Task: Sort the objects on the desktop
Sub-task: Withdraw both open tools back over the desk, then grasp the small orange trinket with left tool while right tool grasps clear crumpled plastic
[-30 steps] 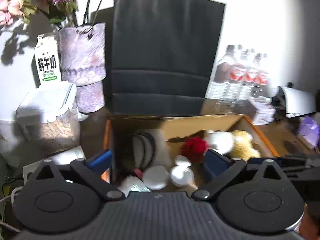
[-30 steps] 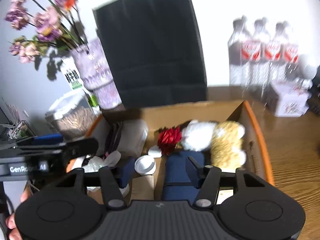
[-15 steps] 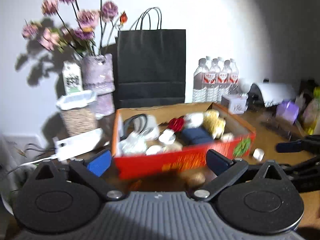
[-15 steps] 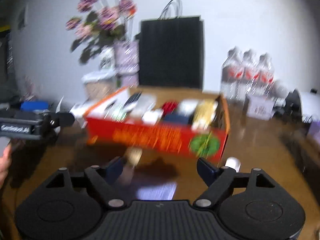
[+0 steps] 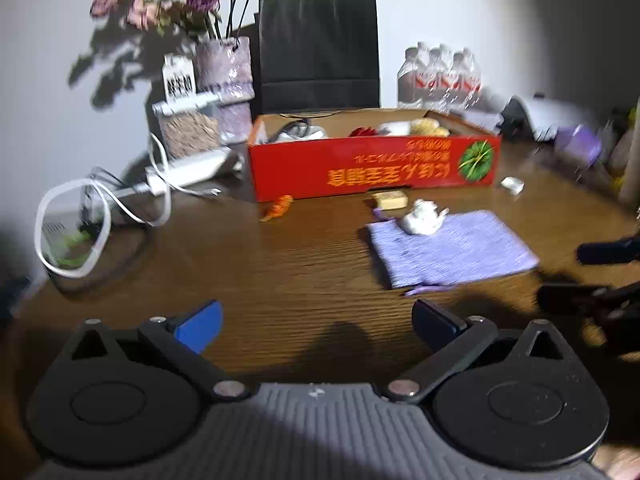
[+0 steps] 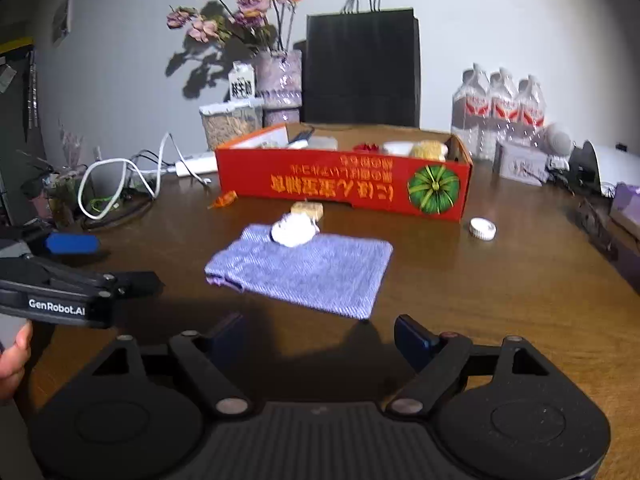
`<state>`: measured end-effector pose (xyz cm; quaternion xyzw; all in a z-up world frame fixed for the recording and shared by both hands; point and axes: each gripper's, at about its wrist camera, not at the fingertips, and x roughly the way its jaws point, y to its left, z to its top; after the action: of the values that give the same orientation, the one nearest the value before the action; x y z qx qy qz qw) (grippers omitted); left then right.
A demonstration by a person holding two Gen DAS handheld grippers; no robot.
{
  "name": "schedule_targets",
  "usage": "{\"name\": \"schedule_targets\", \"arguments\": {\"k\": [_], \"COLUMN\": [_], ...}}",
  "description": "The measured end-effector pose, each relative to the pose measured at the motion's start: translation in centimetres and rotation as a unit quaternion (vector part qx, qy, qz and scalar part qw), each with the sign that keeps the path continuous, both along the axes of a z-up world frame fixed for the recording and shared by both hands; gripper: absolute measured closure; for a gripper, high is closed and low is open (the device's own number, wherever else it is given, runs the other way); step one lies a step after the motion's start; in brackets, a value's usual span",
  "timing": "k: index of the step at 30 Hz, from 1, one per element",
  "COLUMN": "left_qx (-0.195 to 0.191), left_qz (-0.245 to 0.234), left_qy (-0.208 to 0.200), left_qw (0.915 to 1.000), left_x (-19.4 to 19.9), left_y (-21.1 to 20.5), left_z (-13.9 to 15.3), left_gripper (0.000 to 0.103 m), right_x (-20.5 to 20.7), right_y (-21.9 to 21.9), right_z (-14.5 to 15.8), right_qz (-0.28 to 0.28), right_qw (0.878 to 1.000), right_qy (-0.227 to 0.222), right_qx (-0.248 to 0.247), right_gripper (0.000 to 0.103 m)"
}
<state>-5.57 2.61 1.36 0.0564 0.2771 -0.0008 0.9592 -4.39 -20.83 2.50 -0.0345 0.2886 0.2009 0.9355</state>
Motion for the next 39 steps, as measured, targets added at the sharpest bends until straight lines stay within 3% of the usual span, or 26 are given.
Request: {"name": "schedule_targets", "arguments": {"k": [7,12,15,16,18,20,25,26,29,30,34,39], "left_qx": [-0.014,0.044,0.036,0.026,0.000,-0.009,-0.036,-0.038,-0.038,-0.036,-0.022,-0.048], "left_qz": [-0.003,-0.006,-0.012,-0.018,-0.035,-0.044,-0.054,-0.057,-0.063,-0.065,-0.058,-0.050], "left_qy": [0.007,-0.014,-0.022,-0.021,-0.018,0.000,0.046,0.055,0.061,0.059,0.064,0.043], "left_qw": [0.9999,0.9989,0.9990,0.9993,0.9992,0.9990,0.9968,0.9961,0.9955,0.9954,0.9960,0.9967], "left_x": [0.8,3.7,6.9,8.0,10.3,12.7,17.1,17.5,17.7,17.6,17.2,13.0], "left_y": [0.5,1.0,2.1,2.4,3.4,4.1,5.4,5.5,5.8,5.8,5.3,4.8], "left_z": [-0.1,0.9,1.5,1.6,1.6,1.3,-0.2,-0.5,-1.1,-1.1,-0.8,0.6], "left_gripper": [0.000,0.000,0.002,0.005,0.024,0.035,0.046,0.057,0.073,0.084,0.088,0.088], "right_x": [1.3,5.0,7.9,8.8,10.5,11.6,13.0,13.1,13.1,13.1,12.1,9.5], "right_y": [0.4,2.3,4.0,4.6,5.7,6.6,7.2,7.0,6.5,6.5,5.7,3.4], "right_z": [0.7,2.3,2.8,2.8,2.6,2.1,0.5,0.2,-0.2,-0.1,1.3,3.1], "right_qz": [-0.001,0.026,0.040,0.044,0.053,0.058,0.059,0.061,0.064,0.064,0.061,0.045], "right_qw": [1.000,1.000,0.999,0.999,0.999,0.998,0.997,0.997,0.997,0.997,0.997,0.998], "right_qy": [0.002,0.000,-0.002,0.001,0.009,0.010,0.037,0.043,0.046,0.045,0.031,0.013], "right_qx": [-0.010,0.002,-0.001,-0.002,-0.010,-0.022,-0.020,-0.012,0.006,0.008,0.018,0.035], "right_gripper": [0.024,0.034,0.040,0.043,0.044,0.051,0.068,0.075,0.079,0.080,0.081,0.081]}}
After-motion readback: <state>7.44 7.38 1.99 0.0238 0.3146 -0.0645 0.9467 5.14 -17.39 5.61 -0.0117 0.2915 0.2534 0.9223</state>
